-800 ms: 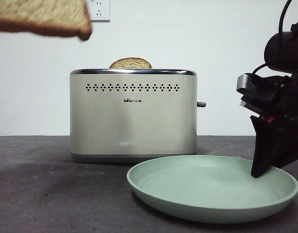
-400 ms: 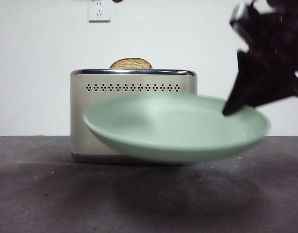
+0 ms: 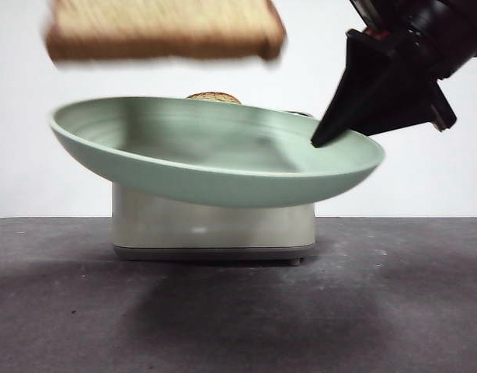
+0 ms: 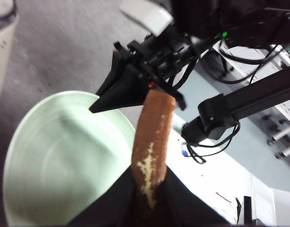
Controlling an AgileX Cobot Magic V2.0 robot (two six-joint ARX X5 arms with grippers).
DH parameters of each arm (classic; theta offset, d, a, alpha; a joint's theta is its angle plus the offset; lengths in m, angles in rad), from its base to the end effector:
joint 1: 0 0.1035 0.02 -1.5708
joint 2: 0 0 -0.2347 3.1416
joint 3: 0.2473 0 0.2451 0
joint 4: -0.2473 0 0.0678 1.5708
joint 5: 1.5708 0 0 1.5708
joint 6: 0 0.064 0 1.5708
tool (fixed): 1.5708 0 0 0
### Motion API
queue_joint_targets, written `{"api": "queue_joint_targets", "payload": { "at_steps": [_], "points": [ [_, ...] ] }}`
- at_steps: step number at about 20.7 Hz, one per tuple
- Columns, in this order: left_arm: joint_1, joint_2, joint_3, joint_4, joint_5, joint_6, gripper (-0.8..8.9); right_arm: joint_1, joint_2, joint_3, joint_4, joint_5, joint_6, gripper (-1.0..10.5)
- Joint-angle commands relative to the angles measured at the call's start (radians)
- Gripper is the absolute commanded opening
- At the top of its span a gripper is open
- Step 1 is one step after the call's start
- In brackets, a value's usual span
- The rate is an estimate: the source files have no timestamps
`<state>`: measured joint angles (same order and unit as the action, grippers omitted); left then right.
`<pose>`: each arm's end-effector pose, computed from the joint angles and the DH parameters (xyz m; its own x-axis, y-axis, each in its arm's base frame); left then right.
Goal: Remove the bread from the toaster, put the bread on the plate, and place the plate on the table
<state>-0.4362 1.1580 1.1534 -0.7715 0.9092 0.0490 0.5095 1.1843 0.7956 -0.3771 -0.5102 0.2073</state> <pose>0.1964 -0.1473 0.3024 0.0640 -0.9004 -0.4304 0.8001 0.3041 -0.5171 0.2146 0.1557 0.2006 0.3110 0.7331 -0.6048 -0.5927 0.6471 0.4796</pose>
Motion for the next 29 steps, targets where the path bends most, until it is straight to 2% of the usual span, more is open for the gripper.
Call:
{"api": "queue_joint_targets", "payload": {
  "at_steps": [1,7,9,11,13,17,26,29],
  "points": [
    [-0.017,0.088,0.014,0.010,0.008,0.003,0.04,0.023,0.005,0.005,0.037,0.013,0.043,0.0],
    [-0.054,0.264,0.014,0.038,0.008,0.013,0.20,0.025,0.005,0.005,0.040,0.013,0.047,0.0],
    [-0.061,0.300,0.014,0.035,0.006,0.013,1.02,0.025,0.005,0.005,0.040,0.013,0.047,0.0],
    [-0.068,0.316,0.014,0.036,0.003,0.013,2.48,0.025,0.005,0.005,0.040,0.013,0.046,0.0],
    [-0.070,0.316,0.014,0.045,0.001,0.018,3.07,0.025,0.005,0.005,0.040,0.013,0.043,0.0],
    [-0.075,0.307,0.026,0.051,-0.018,0.018,3.08,0.025,0.005,0.005,0.031,0.013,0.040,0.0],
    [-0.164,0.291,0.209,-0.095,-0.317,0.093,3.08,0.025,0.005,0.005,0.002,0.014,0.028,0.0],
    [-0.172,0.291,0.279,-0.153,-0.346,0.100,3.07,0.025,0.005,0.005,0.002,0.018,0.029,0.0]
  ]
}}
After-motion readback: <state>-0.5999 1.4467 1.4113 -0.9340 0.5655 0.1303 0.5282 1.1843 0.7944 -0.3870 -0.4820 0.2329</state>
